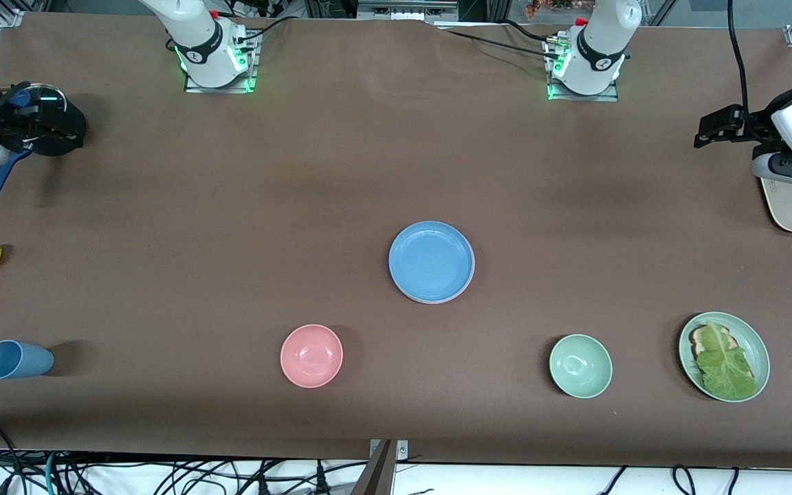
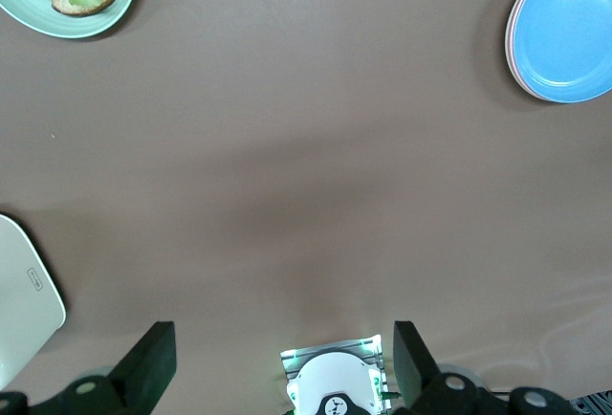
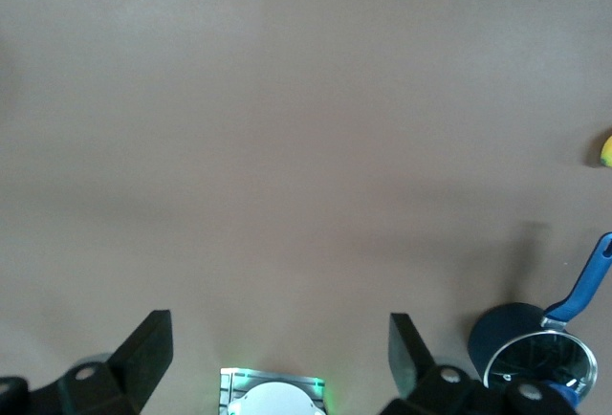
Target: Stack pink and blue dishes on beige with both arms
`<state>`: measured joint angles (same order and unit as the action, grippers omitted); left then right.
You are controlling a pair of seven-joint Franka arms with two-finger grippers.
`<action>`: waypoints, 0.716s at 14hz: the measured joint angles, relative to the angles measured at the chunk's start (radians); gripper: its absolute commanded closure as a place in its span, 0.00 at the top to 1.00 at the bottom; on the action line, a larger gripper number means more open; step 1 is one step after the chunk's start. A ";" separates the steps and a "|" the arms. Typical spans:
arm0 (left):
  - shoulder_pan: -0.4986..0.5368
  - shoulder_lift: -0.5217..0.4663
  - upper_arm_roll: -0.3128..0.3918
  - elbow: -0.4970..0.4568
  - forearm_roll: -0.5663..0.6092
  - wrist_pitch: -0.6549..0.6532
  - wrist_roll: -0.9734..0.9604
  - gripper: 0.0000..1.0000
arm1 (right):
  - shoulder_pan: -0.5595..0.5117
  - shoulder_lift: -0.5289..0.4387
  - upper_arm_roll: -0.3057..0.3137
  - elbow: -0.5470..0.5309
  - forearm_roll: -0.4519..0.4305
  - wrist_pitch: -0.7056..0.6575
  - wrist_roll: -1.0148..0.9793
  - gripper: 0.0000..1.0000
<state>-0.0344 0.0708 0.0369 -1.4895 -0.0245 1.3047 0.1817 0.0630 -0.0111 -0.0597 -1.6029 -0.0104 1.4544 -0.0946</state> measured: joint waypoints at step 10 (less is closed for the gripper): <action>0.000 0.000 0.000 -0.001 0.000 0.000 0.000 1.00 | -0.021 0.000 0.008 -0.002 -0.009 0.019 0.051 1.00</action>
<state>-0.0345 0.0708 0.0369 -1.4906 -0.0245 1.3044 0.1818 0.0423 -0.0112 -0.0518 -1.6047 -0.0197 1.4730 -0.0439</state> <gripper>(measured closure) 0.000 0.000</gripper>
